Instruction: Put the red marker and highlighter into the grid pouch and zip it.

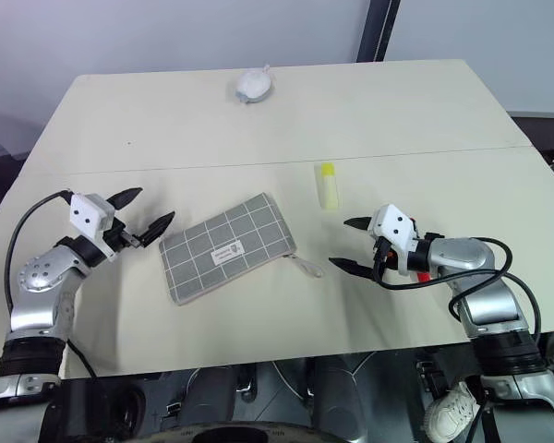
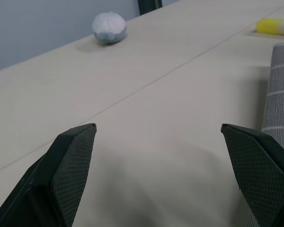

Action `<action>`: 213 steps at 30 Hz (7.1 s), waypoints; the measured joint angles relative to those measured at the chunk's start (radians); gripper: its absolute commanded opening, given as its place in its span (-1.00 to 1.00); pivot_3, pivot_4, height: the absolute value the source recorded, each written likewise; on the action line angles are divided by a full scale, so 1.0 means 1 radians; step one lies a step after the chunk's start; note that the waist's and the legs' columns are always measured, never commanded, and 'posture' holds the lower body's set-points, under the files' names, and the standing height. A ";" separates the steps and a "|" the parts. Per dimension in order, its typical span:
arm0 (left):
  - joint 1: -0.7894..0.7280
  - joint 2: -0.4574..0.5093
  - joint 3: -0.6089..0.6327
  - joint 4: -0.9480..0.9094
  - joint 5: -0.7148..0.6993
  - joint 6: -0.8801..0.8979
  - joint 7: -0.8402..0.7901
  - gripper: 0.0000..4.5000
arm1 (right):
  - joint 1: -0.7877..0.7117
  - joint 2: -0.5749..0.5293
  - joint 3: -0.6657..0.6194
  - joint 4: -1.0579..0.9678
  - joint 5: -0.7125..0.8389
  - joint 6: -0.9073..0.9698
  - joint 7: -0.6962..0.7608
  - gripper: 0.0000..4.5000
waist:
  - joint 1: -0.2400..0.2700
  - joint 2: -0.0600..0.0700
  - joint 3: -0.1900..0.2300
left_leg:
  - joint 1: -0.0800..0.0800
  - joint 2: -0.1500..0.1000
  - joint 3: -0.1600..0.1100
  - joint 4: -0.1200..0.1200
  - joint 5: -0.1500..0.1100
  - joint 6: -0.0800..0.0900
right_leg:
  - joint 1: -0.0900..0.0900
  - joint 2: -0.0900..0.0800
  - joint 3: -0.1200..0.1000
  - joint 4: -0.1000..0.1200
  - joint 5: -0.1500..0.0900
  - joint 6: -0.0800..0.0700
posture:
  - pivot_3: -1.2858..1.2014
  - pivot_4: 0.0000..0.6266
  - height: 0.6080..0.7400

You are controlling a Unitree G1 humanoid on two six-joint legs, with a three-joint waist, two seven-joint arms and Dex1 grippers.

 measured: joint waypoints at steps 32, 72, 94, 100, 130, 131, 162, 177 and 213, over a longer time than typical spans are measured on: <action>0.392 0.153 0.050 -0.303 0.067 -0.324 -0.153 1.00 | -0.142 0.320 0.138 -0.087 0.083 0.135 -0.116 -0.50 | 0.000 0.002 -0.001 | 0.000 0.004 0.003 -0.004 0.000 -0.001 | -0.006 -0.001 0.001 -0.004 0.001 -0.003 | 0.03 -0.52 1.00; 0.354 0.438 -0.156 0.194 0.347 -1.140 0.065 1.00 | -0.331 0.397 0.321 0.300 -0.277 -0.185 -0.208 -0.98 | -0.027 0.008 -0.008 | 0.002 0.021 0.042 -0.013 0.001 -0.003 | -0.027 -0.003 0.003 -0.009 0.019 -0.007 | 0.03 -0.52 1.00; 0.175 0.287 -0.315 0.132 0.403 -0.951 0.100 -1.00 | -0.324 0.397 0.284 0.271 -0.241 -0.130 -0.188 -0.59 | 0.000 0.020 -0.016 | 0.015 0.019 0.044 -0.018 0.004 -0.008 | -0.018 -0.007 0.004 -0.008 0.019 -0.007 | 0.03 -0.52 1.00; 0.185 0.225 -0.315 0.087 0.300 -0.830 0.099 -1.00 | -0.319 0.366 0.152 0.102 -0.076 0.084 -0.188 0.75 | 0.001 0.020 -0.016 | 0.013 0.019 0.043 -0.018 0.004 -0.008 | -0.019 -0.009 0.004 -0.009 0.019 -0.007 | 0.03 -0.52 1.00; 0.189 0.095 -0.274 0.025 0.370 -0.684 0.237 -1.00 | -0.247 0.423 0.355 -0.017 -0.155 0.274 -0.305 -0.98 | -0.003 0.018 -0.017 | 0.013 0.020 0.042 -0.021 0.004 -0.008 | -0.019 -0.007 0.000 -0.015 0.019 -0.007 | 0.03 -0.52 1.00; 0.187 0.093 -0.274 0.024 0.370 -0.678 0.237 -1.00 | -0.251 0.410 0.381 -0.015 -0.171 0.232 -0.275 -0.98 | -0.003 0.018 -0.017 | 0.013 0.020 0.042 -0.021 0.004 -0.008 | -0.019 -0.007 0.000 -0.015 0.019 -0.007 | 0.03 -0.52 1.00; 0.122 0.073 -0.276 0.066 0.447 -0.720 0.265 -1.00 | -0.533 0.472 0.527 0.388 -0.352 -0.527 0.072 -0.98 | -0.007 0.016 -0.017 | 0.011 0.020 0.044 -0.020 0.004 -0.008 | -0.021 -0.005 0.000 -0.011 0.019 -0.007 | 0.03 -0.52 1.00; 0.126 0.057 -0.273 0.065 0.467 -0.720 0.323 -1.00 | -0.401 0.324 0.442 0.263 -0.333 -0.437 0.063 0.98 | -0.002 0.016 -0.017 | 0.012 0.019 0.043 -0.020 0.004 -0.008 | -0.021 -0.006 0.000 -0.011 0.019 -0.007 | 0.03 -0.52 1.00; 0.091 0.011 -0.229 -0.019 0.251 -0.458 0.247 -1.00 | -0.389 0.487 0.044 0.288 -0.187 0.381 -0.669 -0.62 | -0.027 0.014 -0.017 | 0.012 0.019 0.040 -0.020 0.004 -0.006 | -0.023 -0.001 0.002 -0.011 0.023 -0.010 | 0.03 -0.52 1.00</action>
